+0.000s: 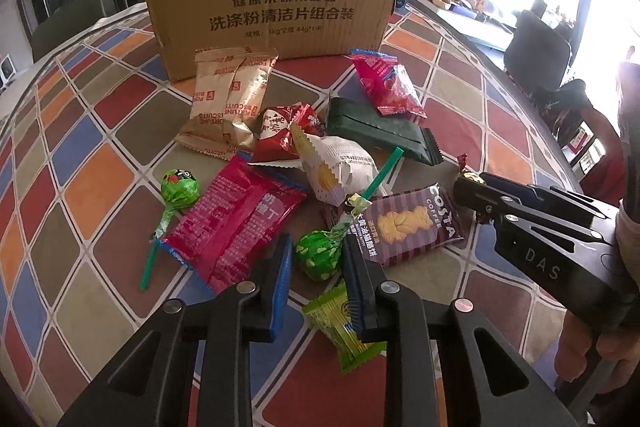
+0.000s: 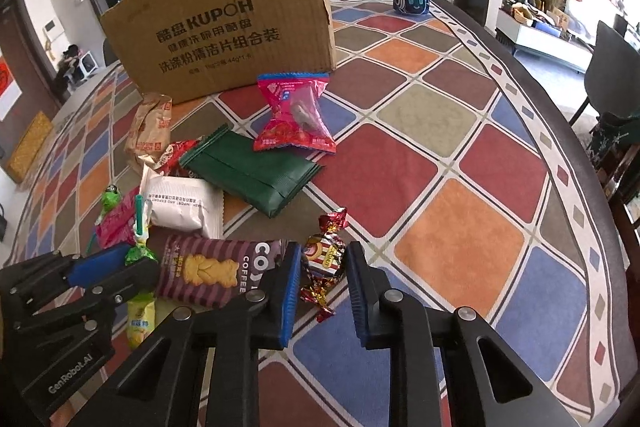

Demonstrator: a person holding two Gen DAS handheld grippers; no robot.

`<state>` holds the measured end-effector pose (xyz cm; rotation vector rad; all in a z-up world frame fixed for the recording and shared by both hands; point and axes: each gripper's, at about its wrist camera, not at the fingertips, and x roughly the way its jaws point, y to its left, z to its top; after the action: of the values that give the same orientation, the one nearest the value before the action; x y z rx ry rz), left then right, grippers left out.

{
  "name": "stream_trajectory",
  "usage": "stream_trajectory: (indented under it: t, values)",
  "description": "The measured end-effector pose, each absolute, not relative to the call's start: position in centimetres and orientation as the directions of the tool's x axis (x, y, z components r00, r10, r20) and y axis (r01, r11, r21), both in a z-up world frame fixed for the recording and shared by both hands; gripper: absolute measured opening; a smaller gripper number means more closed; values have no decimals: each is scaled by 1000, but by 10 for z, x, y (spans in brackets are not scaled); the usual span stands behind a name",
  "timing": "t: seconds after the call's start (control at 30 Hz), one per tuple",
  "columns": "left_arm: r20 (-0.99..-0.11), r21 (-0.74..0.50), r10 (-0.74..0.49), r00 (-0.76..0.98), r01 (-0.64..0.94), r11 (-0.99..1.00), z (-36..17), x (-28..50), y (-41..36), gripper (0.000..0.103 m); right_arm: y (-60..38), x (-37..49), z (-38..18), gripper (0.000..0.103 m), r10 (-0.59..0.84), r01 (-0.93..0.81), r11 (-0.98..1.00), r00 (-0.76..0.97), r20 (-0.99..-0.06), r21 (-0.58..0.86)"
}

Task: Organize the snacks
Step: 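Grasp and lift the green lollipop with the left tool while the right tool lifts the candy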

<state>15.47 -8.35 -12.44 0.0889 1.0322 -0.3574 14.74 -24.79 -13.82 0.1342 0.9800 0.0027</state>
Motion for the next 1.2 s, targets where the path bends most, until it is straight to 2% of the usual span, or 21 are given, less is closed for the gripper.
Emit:
stream_trajectory:
  t: [0.8,1.2]
  values:
    - [-714,-55,-225,663,267,962,-42,131,-55,26,-213,120,-69,24,168,-114,986,689,-705,123]
    - [-619,-27,-214,756,252,967,14,158,-38,25,-200,142,-16,24,195,-161,981,787,-585,110]
